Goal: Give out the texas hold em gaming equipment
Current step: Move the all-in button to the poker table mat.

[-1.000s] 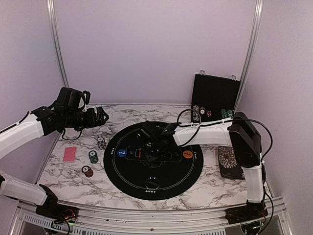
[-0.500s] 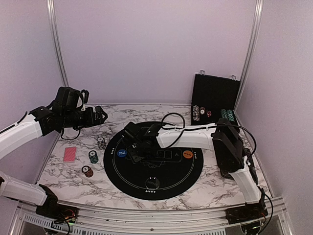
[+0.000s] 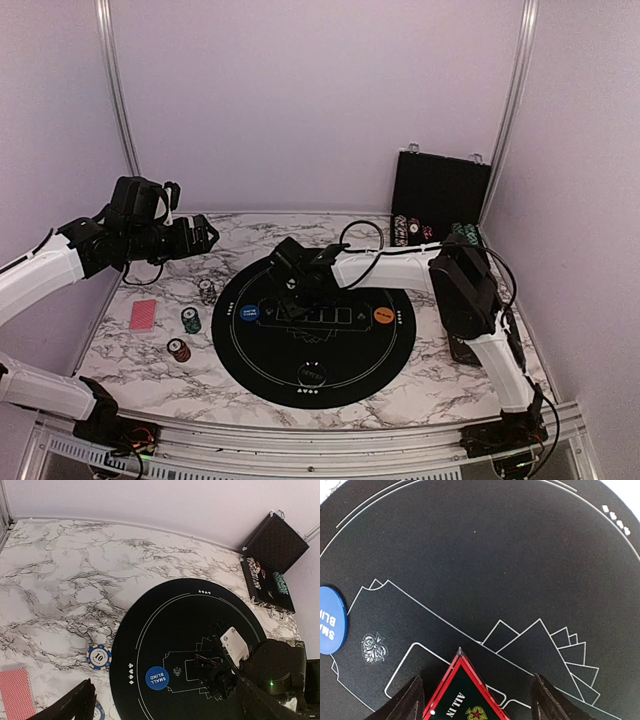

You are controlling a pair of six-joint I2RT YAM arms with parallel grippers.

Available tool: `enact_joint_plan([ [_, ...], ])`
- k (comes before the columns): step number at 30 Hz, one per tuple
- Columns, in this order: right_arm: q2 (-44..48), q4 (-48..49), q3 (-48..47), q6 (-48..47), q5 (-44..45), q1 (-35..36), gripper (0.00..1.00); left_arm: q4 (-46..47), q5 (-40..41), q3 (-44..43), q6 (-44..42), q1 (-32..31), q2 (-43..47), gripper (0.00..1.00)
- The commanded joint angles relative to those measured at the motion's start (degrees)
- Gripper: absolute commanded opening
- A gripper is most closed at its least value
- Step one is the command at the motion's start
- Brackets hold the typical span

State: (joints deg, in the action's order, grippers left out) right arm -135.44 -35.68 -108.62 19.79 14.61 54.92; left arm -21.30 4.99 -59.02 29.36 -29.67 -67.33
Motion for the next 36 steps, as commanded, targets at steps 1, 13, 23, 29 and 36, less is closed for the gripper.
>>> enact_joint_plan([
  [1,2.2,1.2,2.9,-0.7,-2.6,-0.4,0.70,-0.3,0.5,-0.4,-0.1,0.3,0.9,0.99],
  [13,5.8,3.8,11.5,1.3,-2.8,-2.2,0.66,-0.4,0.1,-0.7,0.5,0.3,0.4,0.99],
  [23,8.9,5.9,17.8,0.0,-0.6,-5.8,0.62,-0.3,-0.1,-0.7,1.0,0.3,0.2,0.99],
  [29,9.4,7.5,20.1,-1.9,0.4,-10.5,0.62,-0.3,0.0,-0.7,1.0,0.3,0.4,0.99],
  [36,9.5,8.8,21.5,-3.5,0.9,-16.0,0.62,-0.3,0.2,-0.5,1.3,0.3,0.4,0.99],
])
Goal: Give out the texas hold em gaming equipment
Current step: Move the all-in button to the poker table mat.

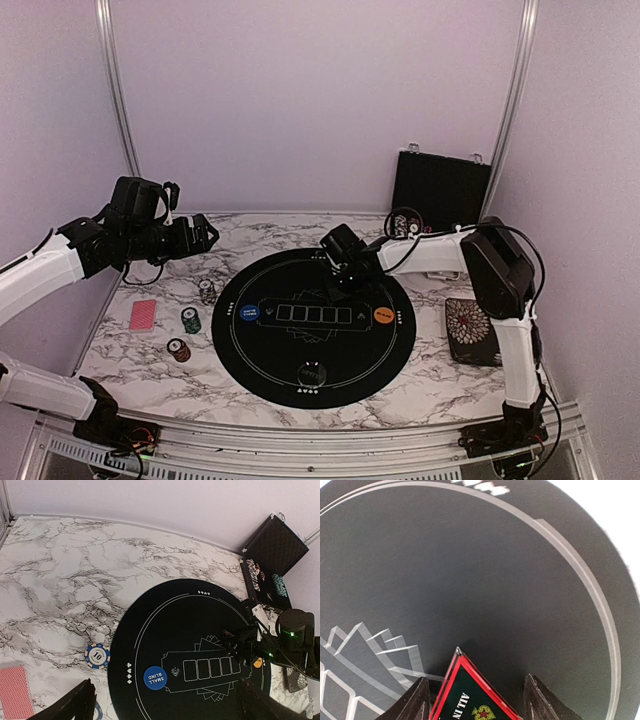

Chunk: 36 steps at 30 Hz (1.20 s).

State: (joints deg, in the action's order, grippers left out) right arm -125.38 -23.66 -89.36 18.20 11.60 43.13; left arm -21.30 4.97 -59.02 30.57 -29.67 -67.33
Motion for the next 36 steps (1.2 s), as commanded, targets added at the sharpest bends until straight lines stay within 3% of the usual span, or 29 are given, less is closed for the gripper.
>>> enact_joint_plan([
  [1,-0.6,-3.2,2.2,-2.2,4.0,-4.8,0.62,-0.4,0.3,-0.6,0.1,0.3,0.4,0.99],
  [23,-0.7,-5.5,-5.8,-3.8,3.0,-8.6,0.63,-0.3,0.1,-1.7,-0.2,0.3,-1.3,0.99],
  [36,4.4,-4.3,-9.4,-4.5,-1.9,-8.1,0.78,-5.7,2.8,-1.7,-0.7,0.3,-0.3,0.99],
])
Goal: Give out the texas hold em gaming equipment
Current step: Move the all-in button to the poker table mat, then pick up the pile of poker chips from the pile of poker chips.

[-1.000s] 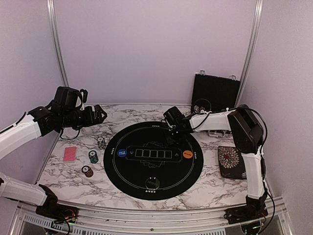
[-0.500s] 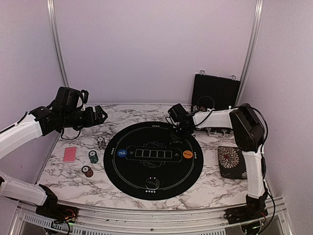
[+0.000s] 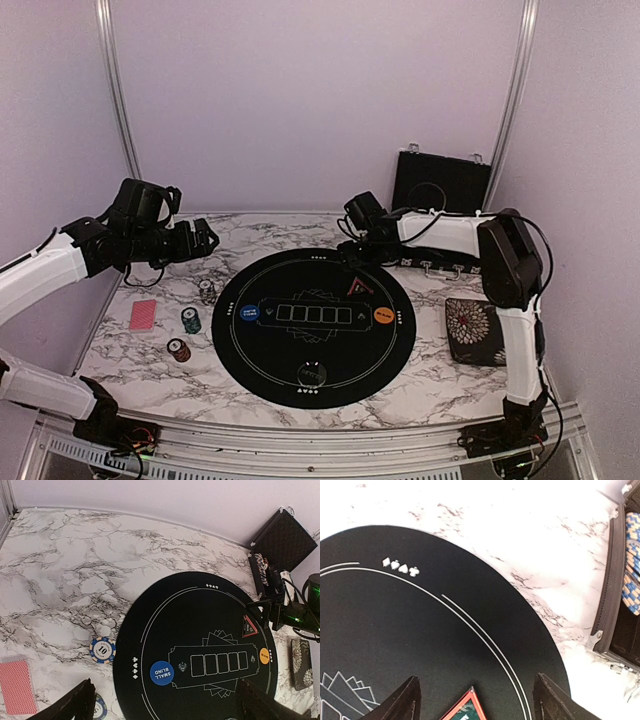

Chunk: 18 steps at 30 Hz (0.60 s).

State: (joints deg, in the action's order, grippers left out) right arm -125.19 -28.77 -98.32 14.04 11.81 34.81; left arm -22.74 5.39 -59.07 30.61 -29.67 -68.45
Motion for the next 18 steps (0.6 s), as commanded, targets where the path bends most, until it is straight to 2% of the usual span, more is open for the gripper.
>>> enact_joint_plan([
  [1,5.2,1.4,0.3,-0.3,-2.6,0.3,0.79,-5.0,3.0,-1.7,-1.1,0.3,0.6,0.99],
  [8,17.0,9.4,10.8,0.8,-6.6,0.5,0.83,-11.9,7.8,-3.8,-2.9,0.4,-3.7,0.99],
  [13,28.3,16.1,20.2,1.4,-8.4,0.6,0.83,-14.2,8.3,-6.2,-3.6,0.9,-8.9,0.99],
  [18,35.3,17.3,24.9,1.7,-8.9,0.7,0.82,-16.5,7.9,-9.6,-5.1,1.8,-15.3,0.96],
])
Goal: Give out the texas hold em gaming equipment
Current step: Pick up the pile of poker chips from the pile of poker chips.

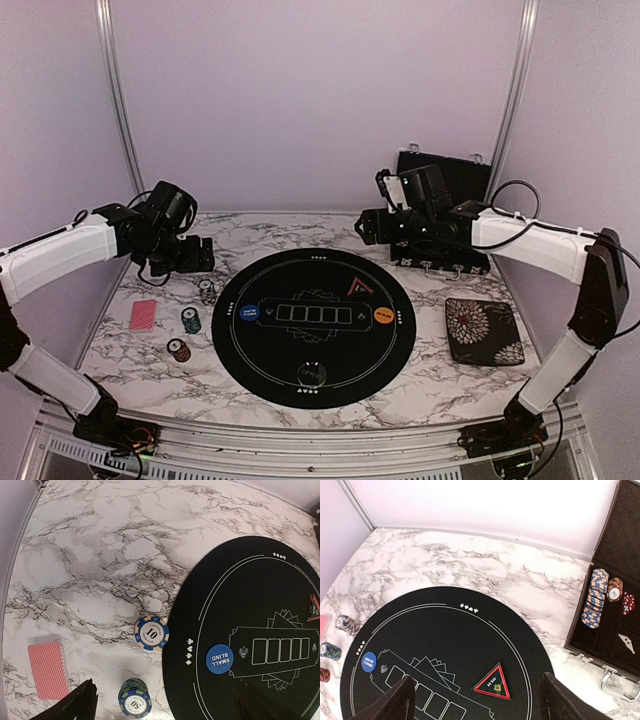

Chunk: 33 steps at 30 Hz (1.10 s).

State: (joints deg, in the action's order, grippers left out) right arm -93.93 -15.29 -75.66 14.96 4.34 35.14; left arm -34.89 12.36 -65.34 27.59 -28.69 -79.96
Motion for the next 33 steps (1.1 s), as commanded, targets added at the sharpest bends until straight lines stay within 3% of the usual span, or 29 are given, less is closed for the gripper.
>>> enact_joint_plan([
  [1,5.0,3.9,3.0,0.9,-1.8,0.4,0.82,-4.7,0.5,-4.2,-2.4,1.2,-5.3,0.94],
  [17,11.4,4.5,8.8,2.8,-2.0,1.2,0.81,-6.4,-2.3,-12.1,-7.2,4.0,-20.9,0.75],
  [33,11.7,3.7,8.9,3.8,0.2,2.1,0.81,-6.5,-3.1,-13.1,-9.8,5.3,-27.0,0.68],
])
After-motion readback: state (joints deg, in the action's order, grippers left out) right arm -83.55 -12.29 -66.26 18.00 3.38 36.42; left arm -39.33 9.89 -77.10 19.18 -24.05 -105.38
